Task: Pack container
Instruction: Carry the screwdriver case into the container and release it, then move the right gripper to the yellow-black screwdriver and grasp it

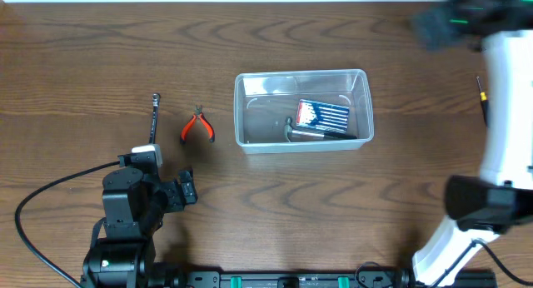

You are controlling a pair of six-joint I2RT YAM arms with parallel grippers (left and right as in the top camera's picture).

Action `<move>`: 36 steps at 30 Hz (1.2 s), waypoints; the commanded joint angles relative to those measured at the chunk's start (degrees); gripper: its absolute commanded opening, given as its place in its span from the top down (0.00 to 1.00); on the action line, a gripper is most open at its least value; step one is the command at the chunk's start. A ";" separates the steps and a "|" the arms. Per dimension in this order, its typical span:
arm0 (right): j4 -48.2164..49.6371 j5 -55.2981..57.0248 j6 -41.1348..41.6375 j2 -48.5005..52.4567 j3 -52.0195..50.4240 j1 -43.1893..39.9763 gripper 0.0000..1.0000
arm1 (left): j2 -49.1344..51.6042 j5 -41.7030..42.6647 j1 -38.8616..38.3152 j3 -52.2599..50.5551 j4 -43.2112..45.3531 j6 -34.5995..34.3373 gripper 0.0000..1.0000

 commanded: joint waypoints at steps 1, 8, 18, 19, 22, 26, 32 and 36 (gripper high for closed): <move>-2.91 2.51 4.66 3.28 -0.66 -10.01 0.01 | 0.07 -0.31 0.22 1.33 0.13 0.11 0.02; -3.58 0.68 0.63 11.32 -0.68 -21.35 0.01 | 0.07 -0.31 0.22 1.33 0.13 0.11 0.02; -2.08 -1.88 -0.79 24.13 -0.68 -24.04 0.05 | 0.07 -0.31 0.22 1.33 0.09 0.11 0.02; -1.97 -2.29 -0.79 25.42 -0.68 -24.04 0.05 | 0.07 -0.31 0.22 1.33 0.09 0.11 0.02; -1.95 -2.25 -0.76 28.48 -0.68 -23.98 0.05 | 0.07 -0.31 0.22 1.33 0.09 0.11 0.02; -1.42 -2.21 -0.81 31.56 -0.68 -24.04 0.05 | 0.07 -0.31 0.22 1.33 0.09 0.11 0.02; 1.20 -2.23 -1.49 32.74 -0.70 -24.35 0.04 | 0.07 -0.31 0.22 1.33 0.11 0.11 0.02; 2.82 -2.36 -1.46 33.57 -0.87 -24.24 0.04 | 0.07 -0.31 0.22 1.33 0.11 0.11 0.02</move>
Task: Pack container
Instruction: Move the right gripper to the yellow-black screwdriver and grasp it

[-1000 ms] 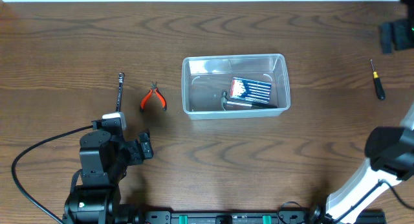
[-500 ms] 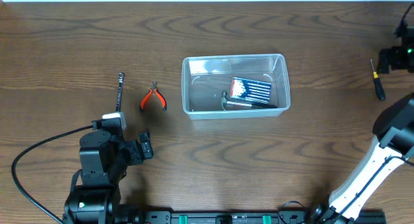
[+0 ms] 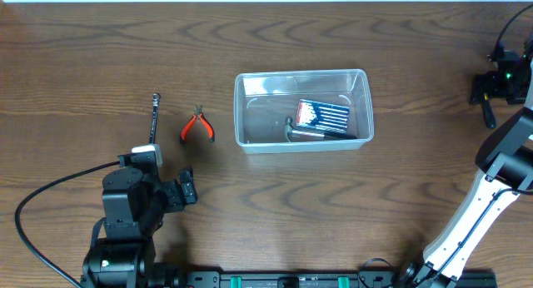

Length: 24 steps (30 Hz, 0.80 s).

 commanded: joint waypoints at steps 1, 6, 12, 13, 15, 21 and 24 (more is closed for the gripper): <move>0.59 -1.03 -1.16 1.25 -0.42 -0.46 0.04 | 0.07 -0.31 0.22 1.33 0.15 0.11 0.02; 1.88 -1.51 -1.75 1.25 -2.23 -0.50 0.05 | 0.07 -0.31 0.22 1.33 0.15 0.11 0.02; 4.20 -1.53 -1.75 1.25 -5.22 -0.63 0.05 | 0.07 -0.31 0.22 1.33 0.15 0.11 0.02; 4.48 -1.55 -1.73 1.25 -5.53 -0.68 0.04 | 0.07 -0.31 0.22 1.33 0.15 0.11 0.02; 5.16 -2.03 -1.73 1.25 -6.27 -0.76 0.04 | 0.07 -0.31 0.22 1.33 0.15 0.11 0.02; 7.61 -3.63 -1.73 1.25 -10.64 -0.90 0.05 | 0.07 -0.31 0.22 1.33 0.15 0.11 0.02; 8.55 -3.63 -1.73 1.25 -12.66 -0.92 0.07 | 0.07 -0.31 0.22 1.33 0.15 0.11 0.02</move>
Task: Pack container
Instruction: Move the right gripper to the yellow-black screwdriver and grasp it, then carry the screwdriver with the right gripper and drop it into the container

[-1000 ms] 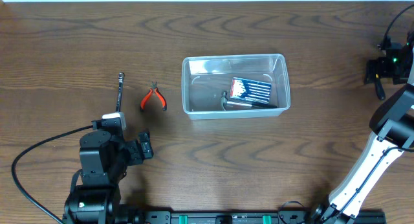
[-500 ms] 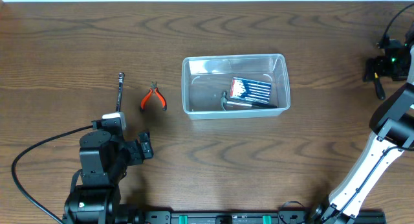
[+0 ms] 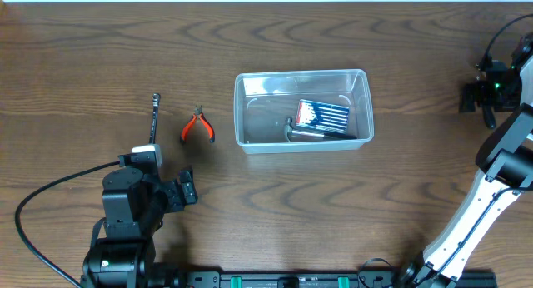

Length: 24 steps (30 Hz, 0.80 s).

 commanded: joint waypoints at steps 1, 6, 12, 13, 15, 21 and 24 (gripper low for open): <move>0.57 -1.55 -0.46 1.42 -3.23 -0.90 0.07 | 0.07 -0.31 0.22 1.33 0.13 0.11 0.02; 0.92 -1.55 -0.46 1.42 -3.69 -0.90 0.15 | 0.07 -0.31 0.22 1.33 0.15 0.11 0.02; 0.90 -1.55 -0.42 1.42 -3.69 -0.90 0.36 | 0.07 -0.31 0.22 1.33 0.13 0.11 0.02; 0.90 -1.55 -0.24 1.42 -3.69 -0.90 0.39 | 0.07 -0.31 0.22 1.33 0.13 0.09 0.02; 0.90 -1.55 0.22 1.42 -3.69 -0.90 0.46 | 0.07 -0.31 0.22 1.33 0.13 0.11 0.02; 0.90 -1.57 0.66 1.40 -3.69 -0.90 0.63 | 0.07 -0.31 0.22 1.33 0.13 0.09 0.02; 0.90 -1.57 0.66 1.42 -3.69 -0.90 0.72 | 0.07 -0.31 0.22 1.33 0.13 0.11 0.02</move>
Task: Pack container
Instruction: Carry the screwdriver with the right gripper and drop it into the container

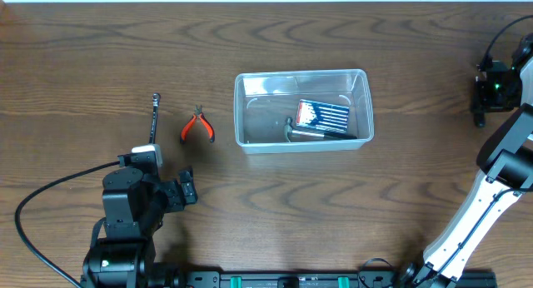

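Observation:
A clear plastic container (pixel 304 78) stands mid-table. It holds a blue box of bits (pixel 325 115) and a metal tool (pixel 291 131). Left of it lie orange-handled pliers (pixel 197 126) and a slim metal wrench (pixel 155 113). My right gripper (pixel 480 105) is low at the table's right edge, its fingers drawn together around a dark screwdriver (pixel 480 118), of which only one end shows. My left gripper (pixel 188 188) rests open at the lower left, apart from every tool.
The left arm's base (pixel 125 230) and its black cable (pixel 33 205) fill the lower left corner. The right arm's white links (pixel 475 205) run up the right side. Bare brown table (pixel 275 205) lies in front of the container.
The right gripper's fingers, spread wide over the screwdriver before, are now drawn in on it. The left arm, the container and the other tools have not moved.
The right arm was blurred and high at the top right, with the screwdriver lying free at the right edge. Then the gripper was down over the screwdriver, then with fingers spread around it, and now closed on it.

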You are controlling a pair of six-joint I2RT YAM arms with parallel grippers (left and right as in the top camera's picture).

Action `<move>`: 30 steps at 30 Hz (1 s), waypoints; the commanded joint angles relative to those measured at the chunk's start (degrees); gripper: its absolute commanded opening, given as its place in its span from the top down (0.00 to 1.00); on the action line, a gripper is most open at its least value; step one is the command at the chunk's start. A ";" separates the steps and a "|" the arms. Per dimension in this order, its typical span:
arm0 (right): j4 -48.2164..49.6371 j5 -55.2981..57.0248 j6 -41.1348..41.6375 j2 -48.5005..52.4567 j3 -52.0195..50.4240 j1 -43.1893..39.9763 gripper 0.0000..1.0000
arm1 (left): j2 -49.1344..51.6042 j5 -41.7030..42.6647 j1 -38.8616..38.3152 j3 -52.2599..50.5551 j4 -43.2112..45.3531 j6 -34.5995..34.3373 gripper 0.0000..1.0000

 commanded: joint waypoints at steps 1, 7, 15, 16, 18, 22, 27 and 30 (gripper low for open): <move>-0.02 -1.18 0.46 2.14 -2.32 -0.85 0.75 | 0.07 -0.28 0.22 1.33 0.15 0.11 0.02; -0.07 -1.20 0.61 2.12 -2.32 -0.87 0.87 | 0.07 -0.28 0.22 1.33 0.15 0.11 0.02; -0.28 -3.41 1.38 2.03 -2.27 -0.63 0.99 | 0.07 -0.28 0.22 1.33 0.17 0.11 0.02; -0.46 -4.07 1.38 1.88 -2.27 -0.46 0.99 | 0.07 -0.28 0.22 1.33 0.20 0.11 0.02; -1.03 -4.92 1.40 1.25 -1.81 0.11 0.99 | 0.07 -0.28 0.22 1.33 0.17 0.11 0.02; -2.27 -6.71 1.36 -1.97 1.66 2.43 0.99 | 0.07 -0.28 0.22 1.33 0.17 0.11 0.02; -2.95 -9.75 0.13 -10.67 9.60 8.24 0.99 | 0.07 -0.44 0.22 1.33 0.17 0.11 0.02; -2.93 -10.45 -4.59 -17.51 12.83 13.97 0.99 | 0.07 -1.84 0.22 1.33 0.15 0.11 0.02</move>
